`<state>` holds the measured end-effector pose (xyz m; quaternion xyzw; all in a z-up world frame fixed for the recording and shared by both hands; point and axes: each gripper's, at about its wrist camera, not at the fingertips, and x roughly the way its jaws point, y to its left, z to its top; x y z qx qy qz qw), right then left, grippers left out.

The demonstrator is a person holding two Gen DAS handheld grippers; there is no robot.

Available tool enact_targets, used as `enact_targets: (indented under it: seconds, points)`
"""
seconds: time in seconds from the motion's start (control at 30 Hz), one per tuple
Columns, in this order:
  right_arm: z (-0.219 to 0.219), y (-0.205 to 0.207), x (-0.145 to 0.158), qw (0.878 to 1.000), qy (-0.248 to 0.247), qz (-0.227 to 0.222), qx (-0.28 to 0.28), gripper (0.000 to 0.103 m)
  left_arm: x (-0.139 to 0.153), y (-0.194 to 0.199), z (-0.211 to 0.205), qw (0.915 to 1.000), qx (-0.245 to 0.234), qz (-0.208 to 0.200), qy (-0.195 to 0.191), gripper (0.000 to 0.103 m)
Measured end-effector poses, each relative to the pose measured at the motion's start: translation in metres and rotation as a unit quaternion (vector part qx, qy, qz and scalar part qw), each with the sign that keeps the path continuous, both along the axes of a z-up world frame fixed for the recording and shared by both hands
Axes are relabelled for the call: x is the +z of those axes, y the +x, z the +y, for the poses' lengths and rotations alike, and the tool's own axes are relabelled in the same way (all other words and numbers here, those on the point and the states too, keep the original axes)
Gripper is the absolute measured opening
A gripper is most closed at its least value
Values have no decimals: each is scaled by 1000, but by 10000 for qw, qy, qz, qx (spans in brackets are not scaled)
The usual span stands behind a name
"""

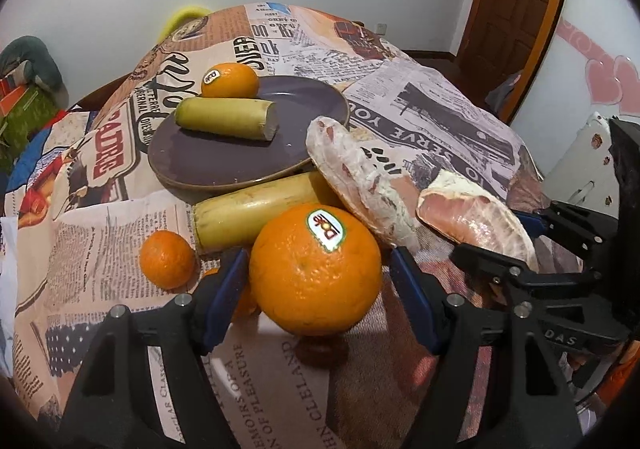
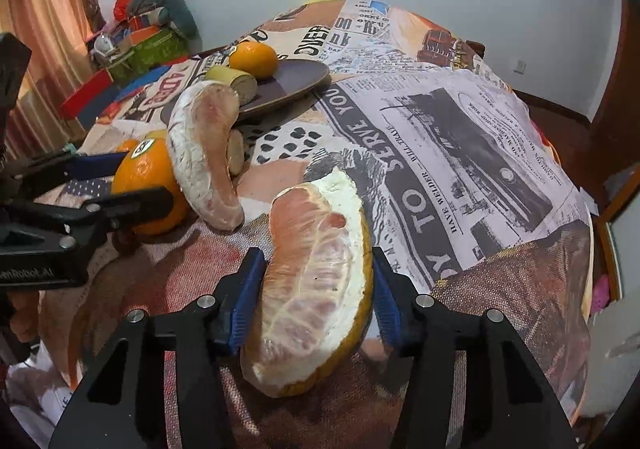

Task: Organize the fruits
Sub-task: 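Grasp the peeled pomelo wedge with the right tool while the left tool reaches the stickered orange, then grasp the large stickered orange with the left tool while both tools carry fruit onto the plate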

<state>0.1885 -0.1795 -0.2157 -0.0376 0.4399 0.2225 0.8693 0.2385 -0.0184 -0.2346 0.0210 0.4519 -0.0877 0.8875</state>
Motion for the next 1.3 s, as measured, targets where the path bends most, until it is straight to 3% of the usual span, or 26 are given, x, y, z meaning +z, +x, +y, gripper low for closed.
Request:
enact_targets:
  seconds: [0.47,0.9,1.3]
  points:
    - [-6,2,19,9995,286,-134,-89,48,12,-11,16,9994,170,-13,-292,66]
    - [4,11,55,9971,400,-648,-50,47,63,-27,41,9958,360,-582,-608,66]
    - [23,37,78,9932,571,-1008,63,47,87,0,65,9917,613,-982,-563,66]
